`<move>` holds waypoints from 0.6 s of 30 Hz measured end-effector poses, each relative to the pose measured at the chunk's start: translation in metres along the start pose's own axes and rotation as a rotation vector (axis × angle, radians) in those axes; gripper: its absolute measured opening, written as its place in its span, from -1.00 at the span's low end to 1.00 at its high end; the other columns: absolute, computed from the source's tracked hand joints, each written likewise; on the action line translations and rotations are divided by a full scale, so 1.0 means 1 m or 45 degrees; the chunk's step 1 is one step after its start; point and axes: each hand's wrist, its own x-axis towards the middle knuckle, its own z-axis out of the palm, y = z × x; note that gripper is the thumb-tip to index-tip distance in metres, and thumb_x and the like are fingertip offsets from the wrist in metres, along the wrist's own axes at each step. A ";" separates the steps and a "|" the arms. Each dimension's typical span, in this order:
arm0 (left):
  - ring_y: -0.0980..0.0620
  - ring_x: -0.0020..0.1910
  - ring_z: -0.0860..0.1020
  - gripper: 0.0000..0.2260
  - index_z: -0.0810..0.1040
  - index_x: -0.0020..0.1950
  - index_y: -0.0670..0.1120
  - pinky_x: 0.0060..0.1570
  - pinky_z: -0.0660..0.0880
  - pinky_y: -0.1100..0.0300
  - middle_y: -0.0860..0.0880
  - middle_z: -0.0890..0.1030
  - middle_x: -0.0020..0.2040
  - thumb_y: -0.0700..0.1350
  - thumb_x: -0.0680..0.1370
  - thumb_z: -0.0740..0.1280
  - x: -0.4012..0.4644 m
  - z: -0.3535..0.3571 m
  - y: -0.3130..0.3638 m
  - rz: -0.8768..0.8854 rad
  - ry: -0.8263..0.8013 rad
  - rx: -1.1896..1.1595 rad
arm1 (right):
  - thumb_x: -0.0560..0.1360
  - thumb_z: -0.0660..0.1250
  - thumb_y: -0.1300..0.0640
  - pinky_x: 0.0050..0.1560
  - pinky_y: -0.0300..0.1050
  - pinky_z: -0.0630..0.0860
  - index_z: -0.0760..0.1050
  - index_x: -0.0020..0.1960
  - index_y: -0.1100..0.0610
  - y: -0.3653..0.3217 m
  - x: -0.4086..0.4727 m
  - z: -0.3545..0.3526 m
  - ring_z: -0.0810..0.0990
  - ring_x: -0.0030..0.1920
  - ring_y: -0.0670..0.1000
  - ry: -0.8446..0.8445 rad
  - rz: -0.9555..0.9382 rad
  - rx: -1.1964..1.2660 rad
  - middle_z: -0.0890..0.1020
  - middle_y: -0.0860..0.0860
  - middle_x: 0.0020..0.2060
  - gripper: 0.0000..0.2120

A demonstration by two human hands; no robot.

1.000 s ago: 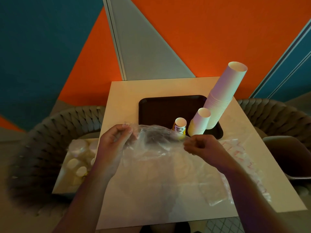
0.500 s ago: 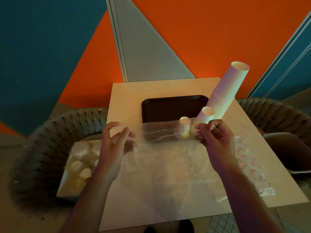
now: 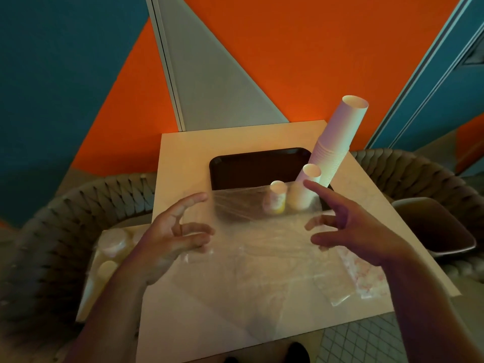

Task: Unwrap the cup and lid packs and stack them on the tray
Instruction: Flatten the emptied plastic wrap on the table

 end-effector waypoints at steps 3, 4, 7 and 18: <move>-0.08 0.04 0.66 -0.23 0.43 0.45 0.08 -0.24 0.65 0.11 0.15 0.65 0.16 -0.34 0.30 0.55 0.005 0.000 0.008 -0.010 -0.061 0.031 | 0.25 0.57 0.40 -0.22 -0.01 0.64 0.40 0.47 -0.26 -0.004 -0.005 -0.009 0.66 0.02 0.15 -0.018 -0.030 0.027 0.45 -0.22 0.41 -0.05; -0.08 0.06 0.66 -0.21 0.41 0.46 0.09 -0.22 0.65 0.09 0.26 0.60 0.20 -0.40 0.31 0.51 0.007 0.001 0.009 0.000 -0.075 0.046 | 0.26 0.55 0.41 -0.18 0.01 0.65 0.40 0.49 -0.21 -0.003 -0.005 -0.011 0.65 0.00 0.15 0.001 -0.057 0.059 0.45 -0.22 0.42 -0.06; -0.11 0.11 0.64 -0.14 0.38 0.47 0.16 -0.13 0.64 0.04 0.40 0.44 0.33 -0.40 0.29 0.53 0.011 0.008 0.010 0.044 -0.154 0.101 | 0.35 0.49 0.37 -0.01 0.14 0.68 0.47 0.45 -0.07 0.004 -0.003 -0.009 0.63 0.02 0.16 0.104 -0.121 0.164 0.61 0.03 0.24 -0.27; -0.17 -0.01 0.70 -0.56 0.54 0.33 0.04 -0.20 0.63 0.22 0.05 0.58 0.33 -0.29 0.50 0.38 0.035 0.031 0.003 0.059 0.003 0.151 | 0.21 0.62 0.35 -0.26 -0.01 0.65 0.32 0.48 -0.35 0.010 -0.007 -0.046 0.65 0.21 0.16 -0.123 0.055 0.061 0.41 -0.24 0.35 0.05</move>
